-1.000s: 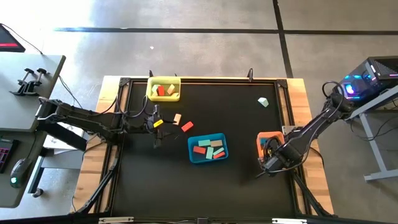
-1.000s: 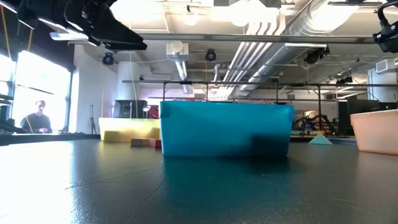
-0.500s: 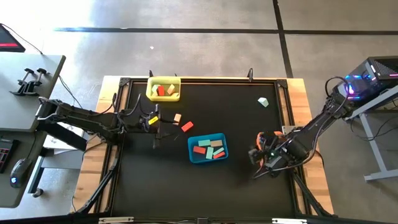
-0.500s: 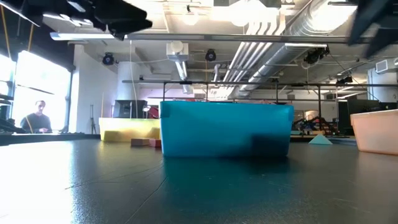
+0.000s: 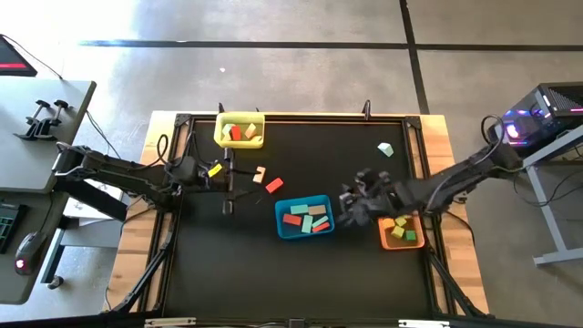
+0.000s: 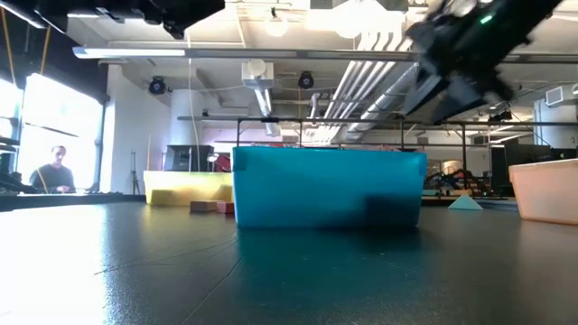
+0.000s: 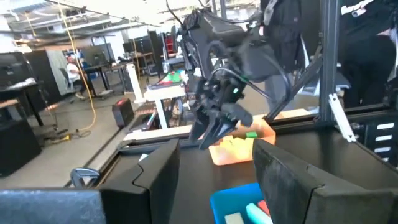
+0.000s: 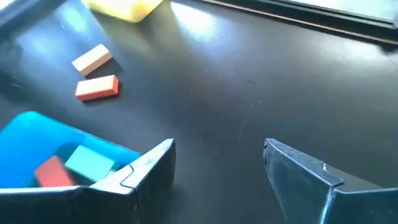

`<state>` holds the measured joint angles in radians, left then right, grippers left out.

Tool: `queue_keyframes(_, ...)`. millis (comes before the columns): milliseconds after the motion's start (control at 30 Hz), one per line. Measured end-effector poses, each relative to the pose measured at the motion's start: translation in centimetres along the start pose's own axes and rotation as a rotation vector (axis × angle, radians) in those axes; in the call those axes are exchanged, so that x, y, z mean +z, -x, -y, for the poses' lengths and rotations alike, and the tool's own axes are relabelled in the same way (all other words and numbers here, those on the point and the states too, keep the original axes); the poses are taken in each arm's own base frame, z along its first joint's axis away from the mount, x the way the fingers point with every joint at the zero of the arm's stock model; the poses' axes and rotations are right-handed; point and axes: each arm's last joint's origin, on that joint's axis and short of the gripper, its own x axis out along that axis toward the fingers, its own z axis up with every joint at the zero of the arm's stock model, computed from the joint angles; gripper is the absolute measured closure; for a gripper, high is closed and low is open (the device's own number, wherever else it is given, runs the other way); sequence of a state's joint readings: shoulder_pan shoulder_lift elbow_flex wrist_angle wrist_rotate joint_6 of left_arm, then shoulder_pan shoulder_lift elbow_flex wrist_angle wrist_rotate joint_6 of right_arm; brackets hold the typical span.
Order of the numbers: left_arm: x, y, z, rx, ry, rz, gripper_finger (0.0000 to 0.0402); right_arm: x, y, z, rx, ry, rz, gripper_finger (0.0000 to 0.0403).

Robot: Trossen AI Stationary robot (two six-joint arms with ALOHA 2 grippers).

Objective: Sort blocks by size
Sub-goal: Put the orange rectangular block into the blue bin

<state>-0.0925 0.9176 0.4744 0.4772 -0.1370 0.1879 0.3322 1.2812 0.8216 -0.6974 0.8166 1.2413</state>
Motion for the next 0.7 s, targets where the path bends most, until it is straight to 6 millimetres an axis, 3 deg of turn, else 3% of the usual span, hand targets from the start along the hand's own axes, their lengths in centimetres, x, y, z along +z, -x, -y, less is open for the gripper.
queue_keyframes(133,-0.1,0.0,-0.3,0.017,-0.007,-0.004,0.0211,2.4,-3.2,0.3,0.041,0.074,-0.032,0.0163)
queue_keyframes(333,-0.3,0.0,-0.4,0.019,-0.011,-0.029,0.0211,5.3,-7.4,2.6,0.115,0.086,-0.017,0.0163)
queue_keyframes(533,-0.9,0.0,-0.3,0.008,-0.019,-0.086,0.0211,6.2,-10.6,6.3,0.123,-0.003,0.023,0.0163)
queue_keyframes(700,-1.2,0.0,-0.2,0.001,-0.024,-0.123,0.0211,6.7,-11.7,8.6,0.049,-0.045,0.041,0.0163)
